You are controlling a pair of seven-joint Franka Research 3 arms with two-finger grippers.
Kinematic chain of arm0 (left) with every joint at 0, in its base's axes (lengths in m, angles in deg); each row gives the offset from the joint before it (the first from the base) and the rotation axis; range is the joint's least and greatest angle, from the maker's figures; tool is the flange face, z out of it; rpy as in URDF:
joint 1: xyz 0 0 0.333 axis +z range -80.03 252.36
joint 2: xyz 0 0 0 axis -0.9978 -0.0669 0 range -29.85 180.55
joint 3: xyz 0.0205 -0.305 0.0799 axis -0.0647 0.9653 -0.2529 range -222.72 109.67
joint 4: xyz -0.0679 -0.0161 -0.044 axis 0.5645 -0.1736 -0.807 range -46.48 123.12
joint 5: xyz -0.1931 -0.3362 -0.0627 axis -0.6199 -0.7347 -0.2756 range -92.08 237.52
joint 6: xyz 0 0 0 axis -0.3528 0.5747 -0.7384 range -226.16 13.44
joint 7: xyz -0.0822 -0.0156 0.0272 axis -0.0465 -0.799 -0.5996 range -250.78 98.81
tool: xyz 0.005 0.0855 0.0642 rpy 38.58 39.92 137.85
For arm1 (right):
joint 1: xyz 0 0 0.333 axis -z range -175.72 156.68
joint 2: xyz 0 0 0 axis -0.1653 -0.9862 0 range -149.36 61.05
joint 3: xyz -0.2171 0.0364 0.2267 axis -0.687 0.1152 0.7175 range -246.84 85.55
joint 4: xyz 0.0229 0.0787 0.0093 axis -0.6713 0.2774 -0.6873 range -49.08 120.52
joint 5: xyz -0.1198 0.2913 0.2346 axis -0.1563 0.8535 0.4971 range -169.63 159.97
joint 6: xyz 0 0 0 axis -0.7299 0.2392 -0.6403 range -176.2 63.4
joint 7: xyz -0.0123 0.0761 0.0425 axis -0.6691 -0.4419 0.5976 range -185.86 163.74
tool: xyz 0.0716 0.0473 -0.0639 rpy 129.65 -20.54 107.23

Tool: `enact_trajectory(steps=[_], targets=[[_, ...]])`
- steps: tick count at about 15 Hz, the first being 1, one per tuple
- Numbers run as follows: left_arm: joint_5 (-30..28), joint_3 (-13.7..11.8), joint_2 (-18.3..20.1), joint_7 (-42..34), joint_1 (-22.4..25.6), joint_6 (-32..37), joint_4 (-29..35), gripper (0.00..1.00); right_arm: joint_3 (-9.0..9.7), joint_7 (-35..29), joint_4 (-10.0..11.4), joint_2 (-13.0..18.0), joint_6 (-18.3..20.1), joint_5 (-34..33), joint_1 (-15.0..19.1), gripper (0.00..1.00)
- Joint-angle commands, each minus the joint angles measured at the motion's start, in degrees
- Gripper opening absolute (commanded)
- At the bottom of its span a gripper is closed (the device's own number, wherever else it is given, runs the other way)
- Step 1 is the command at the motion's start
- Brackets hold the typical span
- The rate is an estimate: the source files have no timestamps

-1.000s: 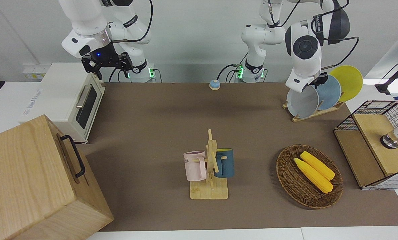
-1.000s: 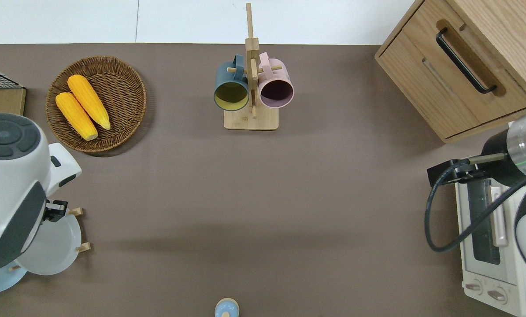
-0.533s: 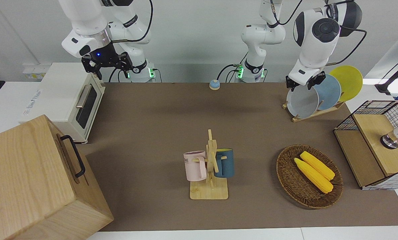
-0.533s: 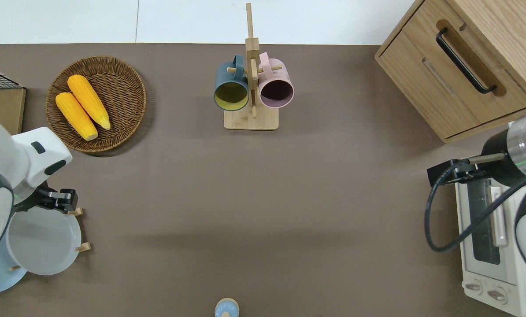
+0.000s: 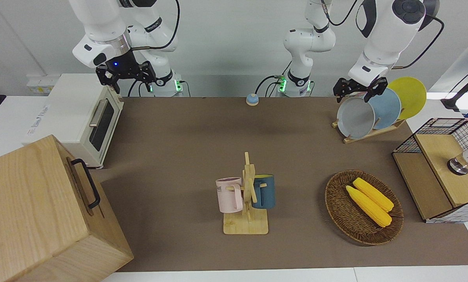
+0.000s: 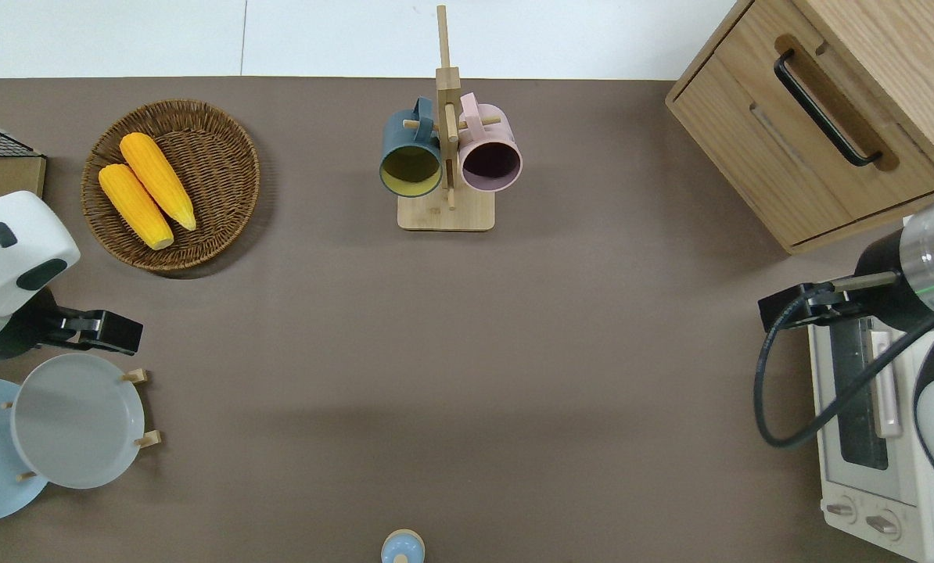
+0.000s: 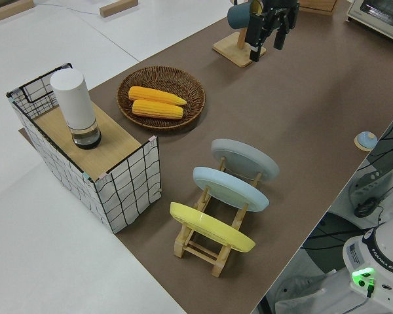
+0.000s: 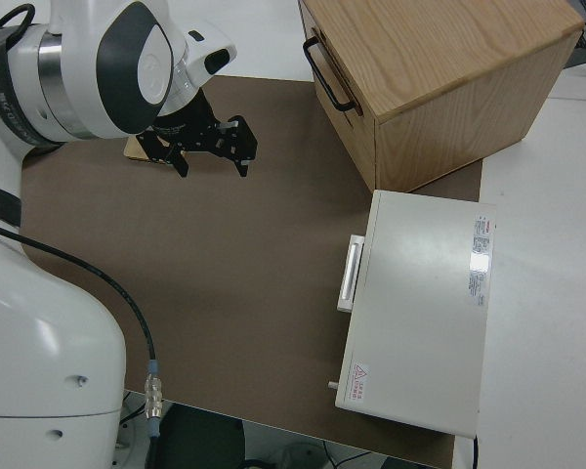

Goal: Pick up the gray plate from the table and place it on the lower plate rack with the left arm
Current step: 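Open the left gripper and withdraw it from the rack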

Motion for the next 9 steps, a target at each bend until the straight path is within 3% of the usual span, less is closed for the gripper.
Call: enact_trajectory(steps=[1,5,9], targets=[[-2.8,-1.0,-0.6,-4.6,0.4,0.7,-3.1,0.99,1.15,-0.7,-0.5,0.1,0.7,-0.4,1.4,0.983],[-6.1,-1.9,-0.6,-7.7,1.0,0.8,-3.7,0.99,1.24,-0.7,-0.4,0.1,0.7,-0.4,1.4,0.983],[-5.7,-2.2,-0.5,-7.7,1.0,0.8,-4.0,0.99,1.24,-0.7,-0.5,0.1,0.7,-0.4,1.4,0.983]])
